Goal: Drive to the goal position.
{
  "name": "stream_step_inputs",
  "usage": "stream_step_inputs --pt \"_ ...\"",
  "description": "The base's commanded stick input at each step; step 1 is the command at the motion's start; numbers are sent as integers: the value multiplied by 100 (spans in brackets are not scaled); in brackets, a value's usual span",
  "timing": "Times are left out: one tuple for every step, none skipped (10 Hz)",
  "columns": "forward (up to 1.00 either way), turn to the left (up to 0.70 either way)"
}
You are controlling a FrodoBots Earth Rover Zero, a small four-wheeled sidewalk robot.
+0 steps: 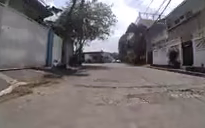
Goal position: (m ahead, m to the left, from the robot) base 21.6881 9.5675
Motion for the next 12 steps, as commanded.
stream_step_inputs --pt "97 0" --pt "97 0" --pt "97 0" --pt "97 0" --pt "97 0" --pt "97 0" --pt "97 0" --pt "97 0" --pt "97 0" --pt "97 -24" --pt "97 -33" --pt "97 -28"
